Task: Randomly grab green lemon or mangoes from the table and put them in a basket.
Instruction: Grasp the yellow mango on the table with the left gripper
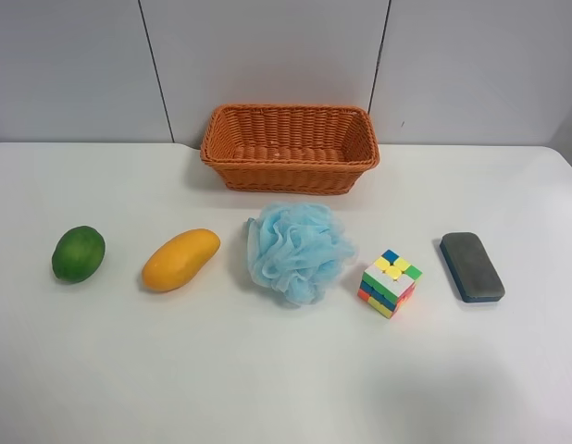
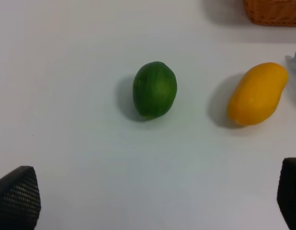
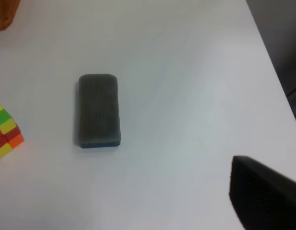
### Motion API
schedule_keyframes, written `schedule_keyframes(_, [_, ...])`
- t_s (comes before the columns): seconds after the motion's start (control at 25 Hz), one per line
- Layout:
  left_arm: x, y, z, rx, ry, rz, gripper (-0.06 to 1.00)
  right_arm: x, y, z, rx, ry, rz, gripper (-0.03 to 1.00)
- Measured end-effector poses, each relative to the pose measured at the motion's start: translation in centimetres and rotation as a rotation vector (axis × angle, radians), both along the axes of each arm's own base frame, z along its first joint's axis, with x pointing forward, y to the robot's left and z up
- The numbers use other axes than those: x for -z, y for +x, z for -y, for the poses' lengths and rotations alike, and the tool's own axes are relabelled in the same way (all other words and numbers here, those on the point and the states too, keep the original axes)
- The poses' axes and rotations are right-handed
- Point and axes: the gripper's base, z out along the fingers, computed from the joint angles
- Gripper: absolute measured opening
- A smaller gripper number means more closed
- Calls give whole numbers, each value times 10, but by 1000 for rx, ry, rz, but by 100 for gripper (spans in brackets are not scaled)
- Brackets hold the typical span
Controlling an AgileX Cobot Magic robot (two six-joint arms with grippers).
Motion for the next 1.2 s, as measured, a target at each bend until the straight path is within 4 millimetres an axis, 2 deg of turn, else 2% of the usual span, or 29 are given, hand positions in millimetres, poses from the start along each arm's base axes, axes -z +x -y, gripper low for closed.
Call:
schedule_keyframes(0.32, [-3,1,0,3,-4,-9,99,0,0,0,0,0,0,99])
schedule_keyframes(0.48, [-26,11,1,10,-16,-58,99,0,0,0,0,0,0,99])
schedule_keyframes(0.6, [-49,29,0,13,-20,-138,99,0,0,0,0,0,0,99])
schedule_keyframes(0.8, [-81,80,-2,36,-18,-301,99,0,0,0,0,0,0,99])
schedule_keyframes(0.92, [-90,115,3,95,5,-384,99,0,0,0,0,0,0,99])
schedule_keyframes(1.04, [-90,151,15,154,36,-470,99,0,0,0,0,0,0,99])
schedule_keyframes(1.2, [-75,197,40,213,91,-595,99,0,0,0,0,0,0,99])
